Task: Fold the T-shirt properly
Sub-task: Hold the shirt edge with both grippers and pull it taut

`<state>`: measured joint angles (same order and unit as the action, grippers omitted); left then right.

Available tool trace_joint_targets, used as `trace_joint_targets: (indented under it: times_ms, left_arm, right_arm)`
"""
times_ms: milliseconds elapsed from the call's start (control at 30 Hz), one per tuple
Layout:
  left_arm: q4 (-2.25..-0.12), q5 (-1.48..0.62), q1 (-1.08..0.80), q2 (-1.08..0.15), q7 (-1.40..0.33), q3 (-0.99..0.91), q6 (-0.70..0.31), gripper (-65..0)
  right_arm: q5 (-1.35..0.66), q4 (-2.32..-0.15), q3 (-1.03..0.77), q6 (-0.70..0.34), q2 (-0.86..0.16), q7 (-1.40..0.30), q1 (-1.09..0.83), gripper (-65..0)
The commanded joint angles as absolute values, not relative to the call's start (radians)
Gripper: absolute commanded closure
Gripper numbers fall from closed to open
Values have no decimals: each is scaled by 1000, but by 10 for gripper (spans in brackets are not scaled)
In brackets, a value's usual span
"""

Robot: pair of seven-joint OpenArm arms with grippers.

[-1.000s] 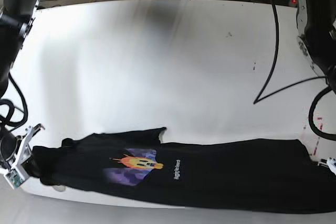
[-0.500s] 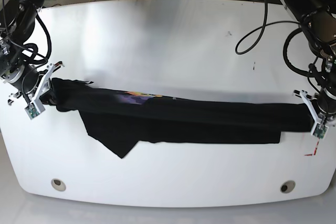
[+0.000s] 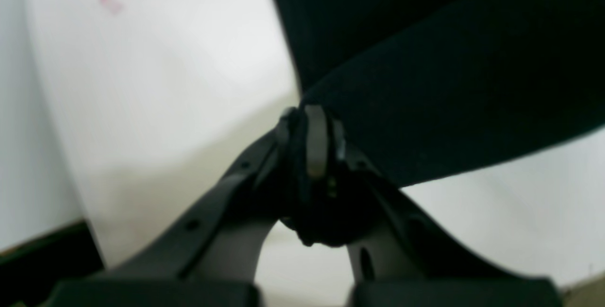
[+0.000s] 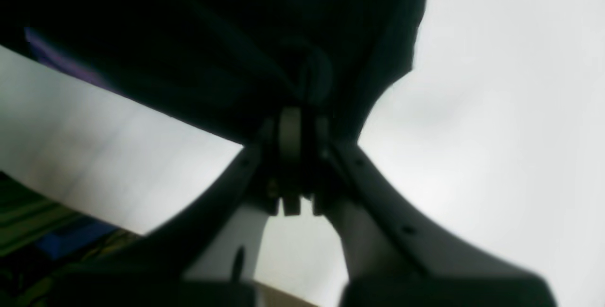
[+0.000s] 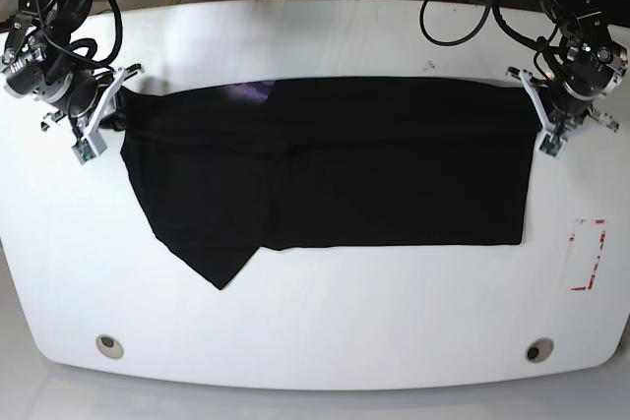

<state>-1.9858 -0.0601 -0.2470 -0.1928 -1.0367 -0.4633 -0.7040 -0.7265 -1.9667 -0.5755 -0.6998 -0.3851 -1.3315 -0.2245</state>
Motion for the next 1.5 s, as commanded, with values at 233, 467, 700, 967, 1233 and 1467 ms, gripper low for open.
trace_joint_targets:
  times_ms: [233,467,700,967,1233,1467]
  left_arm:
    - [-1969,-53,-262,-216,-1013,-470,-698,0]
    - [-1827,-51,-259,-246,-921,-464,-698,0]
    - [-1744,-51,-239,-272,-920,-464,-698,-3]
    - [-1612,-56,-196,-332,-923,-392,-698,-131]
    - [-1704,-59,-199,-348,-931,-369,-698,-435]
    - [-1839,-189,-197,-349,-1035,-415,-698,-440]
  right_arm:
    - [-734,-1982,-578,-698,-400,-1283,-292,0]
    - [-731,-1965,-576,-698,-403,-1283,-315,0]
    - [-731,-1836,-575,-698,-423,-1282,-321,0]
    - [-731,-1733,-576,-698,-432,-1279,-306,-365]
    - [-737,-1893,-582,-698,-426,-1302,-308,-466]
    - [-739,-1925,-575,-698,-357,-1322,-246,-466]
